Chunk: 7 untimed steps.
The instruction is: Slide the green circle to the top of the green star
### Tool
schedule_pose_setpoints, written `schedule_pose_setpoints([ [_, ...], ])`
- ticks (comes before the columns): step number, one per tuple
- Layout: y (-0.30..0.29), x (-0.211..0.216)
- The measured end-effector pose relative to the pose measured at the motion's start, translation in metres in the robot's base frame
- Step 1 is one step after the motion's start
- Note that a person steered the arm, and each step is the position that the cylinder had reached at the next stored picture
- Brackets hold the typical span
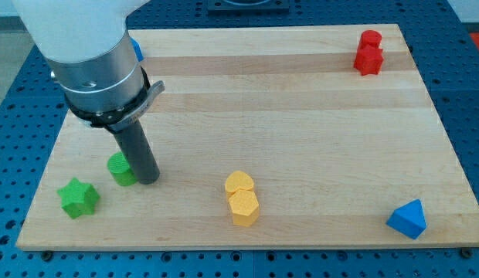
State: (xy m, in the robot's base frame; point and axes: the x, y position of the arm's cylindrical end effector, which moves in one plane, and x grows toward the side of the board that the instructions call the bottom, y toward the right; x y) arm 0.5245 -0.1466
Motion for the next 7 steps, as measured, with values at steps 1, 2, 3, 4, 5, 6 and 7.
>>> schedule_pose_setpoints([
  [1,-0.010,-0.004],
  [2,-0.010,-0.004],
  [3,-0.009,-0.026],
  [4,-0.011,-0.036],
  [5,-0.018,-0.036],
  [6,-0.037,-0.027],
  [7,-0.048,-0.016],
])
